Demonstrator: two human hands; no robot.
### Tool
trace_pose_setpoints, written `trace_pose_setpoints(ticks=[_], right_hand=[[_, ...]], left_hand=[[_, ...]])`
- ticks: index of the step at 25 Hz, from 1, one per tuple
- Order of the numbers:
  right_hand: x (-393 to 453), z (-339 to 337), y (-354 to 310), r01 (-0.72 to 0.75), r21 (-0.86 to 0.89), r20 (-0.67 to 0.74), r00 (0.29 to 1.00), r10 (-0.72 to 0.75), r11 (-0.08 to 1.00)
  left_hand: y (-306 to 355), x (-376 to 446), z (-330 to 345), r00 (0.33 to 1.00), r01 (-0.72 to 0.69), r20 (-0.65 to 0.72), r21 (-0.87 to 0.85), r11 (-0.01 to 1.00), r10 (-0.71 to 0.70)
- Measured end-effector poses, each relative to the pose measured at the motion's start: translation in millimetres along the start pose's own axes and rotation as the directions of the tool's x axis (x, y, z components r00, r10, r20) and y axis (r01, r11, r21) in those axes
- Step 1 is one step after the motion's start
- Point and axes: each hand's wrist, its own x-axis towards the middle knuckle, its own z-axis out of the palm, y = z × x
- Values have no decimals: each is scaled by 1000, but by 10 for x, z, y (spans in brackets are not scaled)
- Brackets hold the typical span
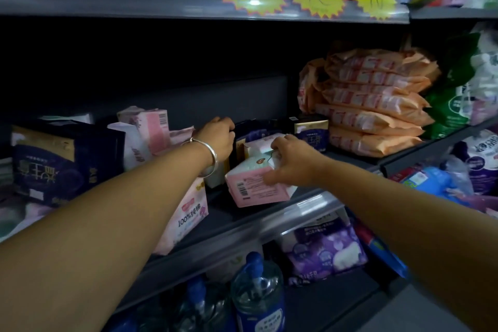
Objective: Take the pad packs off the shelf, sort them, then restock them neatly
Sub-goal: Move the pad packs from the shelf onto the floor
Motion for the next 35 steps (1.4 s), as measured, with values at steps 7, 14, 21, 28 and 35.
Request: trace_pose_setpoints(ticks=[7,14,21,28,35], right_hand=[[-198,-377,584,-76,-15,-62,995,75,997],[-209,-411,959,-118,-80,-182,978,102,990],[-250,-381,1217,-241,-141,-349,920,180,960],[-251,-275,1235,-262,-169,-377,908,183,950],[-364,-345,950,-239,-21,-345,913,217,971]], left_hand=[[399,180,359,993,49,104,28,998,-52],[715,362,681,994,20,111,-67,998,-13],[1088,545,911,975,-79,209,8,997,76],[1224,477,988,977,204,54,21,979,-205],[1002,266,558,938,321,159,-60,945,-308]])
